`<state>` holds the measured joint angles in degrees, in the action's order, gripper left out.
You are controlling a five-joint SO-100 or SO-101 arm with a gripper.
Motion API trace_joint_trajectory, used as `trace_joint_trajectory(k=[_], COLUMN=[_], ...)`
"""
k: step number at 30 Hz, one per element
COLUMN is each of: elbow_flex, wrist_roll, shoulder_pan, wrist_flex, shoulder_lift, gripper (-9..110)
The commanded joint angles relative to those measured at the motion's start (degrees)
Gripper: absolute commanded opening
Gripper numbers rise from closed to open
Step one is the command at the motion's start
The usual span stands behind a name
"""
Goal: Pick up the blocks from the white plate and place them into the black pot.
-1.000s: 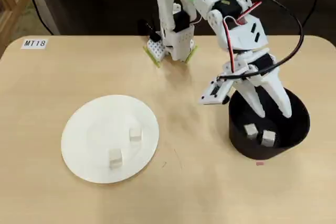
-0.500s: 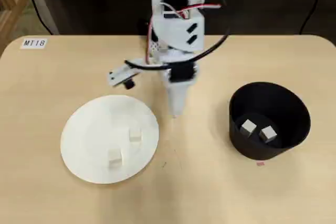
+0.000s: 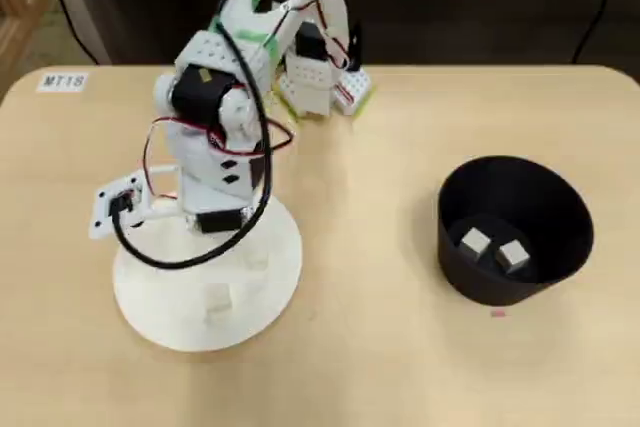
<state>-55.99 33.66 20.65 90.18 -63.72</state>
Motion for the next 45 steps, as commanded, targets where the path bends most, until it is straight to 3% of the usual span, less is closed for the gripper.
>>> trace_joint_trajectory(k=[1, 7, 10, 14, 22, 34, 45], elbow_flex=[11.6, 16.2, 16.1, 16.2, 15.6, 18.6, 22.6], wrist_roll=[0.6, 1.0, 2.1, 1.4, 1.5, 2.1, -0.4], shoulder_pan=[0.3, 0.3, 0.3, 0.8, 1.5, 0.4, -0.8], wrist_flex=[3.3, 4.5, 4.6, 4.6, 4.8, 4.7, 4.7], shoulder_lift=[4.2, 8.3, 8.5, 9.3, 11.8, 16.3, 20.0], gripper=[-2, 0, 22, 34, 38, 34, 5])
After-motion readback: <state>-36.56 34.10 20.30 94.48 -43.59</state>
